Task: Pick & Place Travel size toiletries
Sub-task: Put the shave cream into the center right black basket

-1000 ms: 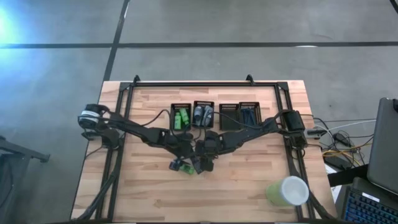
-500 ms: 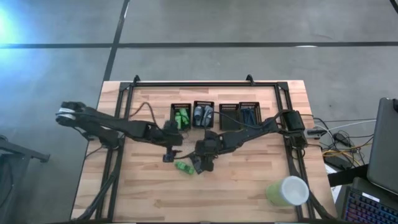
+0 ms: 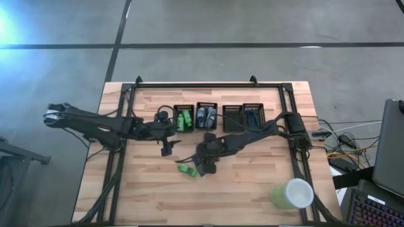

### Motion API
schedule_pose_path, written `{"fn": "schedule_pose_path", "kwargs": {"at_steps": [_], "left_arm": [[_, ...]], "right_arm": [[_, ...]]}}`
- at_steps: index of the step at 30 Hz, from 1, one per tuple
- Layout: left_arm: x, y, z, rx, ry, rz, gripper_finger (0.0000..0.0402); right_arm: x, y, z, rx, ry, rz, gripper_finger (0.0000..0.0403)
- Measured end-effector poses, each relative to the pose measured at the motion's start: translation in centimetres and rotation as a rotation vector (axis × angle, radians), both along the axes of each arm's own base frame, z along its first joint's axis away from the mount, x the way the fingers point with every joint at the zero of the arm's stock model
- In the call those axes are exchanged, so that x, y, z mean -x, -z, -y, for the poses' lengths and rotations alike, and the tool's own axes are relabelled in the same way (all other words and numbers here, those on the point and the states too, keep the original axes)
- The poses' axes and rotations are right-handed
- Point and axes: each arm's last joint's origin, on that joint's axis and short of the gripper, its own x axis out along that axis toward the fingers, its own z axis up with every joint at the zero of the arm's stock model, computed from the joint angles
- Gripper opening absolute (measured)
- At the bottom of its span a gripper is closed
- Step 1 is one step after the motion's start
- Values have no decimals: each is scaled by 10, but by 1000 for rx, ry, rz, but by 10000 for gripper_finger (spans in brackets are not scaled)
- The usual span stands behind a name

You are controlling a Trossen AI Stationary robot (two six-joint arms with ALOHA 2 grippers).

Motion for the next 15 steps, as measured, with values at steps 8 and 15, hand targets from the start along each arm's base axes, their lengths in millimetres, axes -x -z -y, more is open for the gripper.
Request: {"fn": "schedule_pose_path", "kwargs": {"at_steps": [8, 15], "left_arm": [[2, 1, 0, 14, -15, -20, 284], [3, 3, 0, 13, -15, -33, 284]], "right_arm": [[-5, -3, 1, -16, 30, 14, 200], [-4, 0, 1, -75, 105, 12, 161]]}}
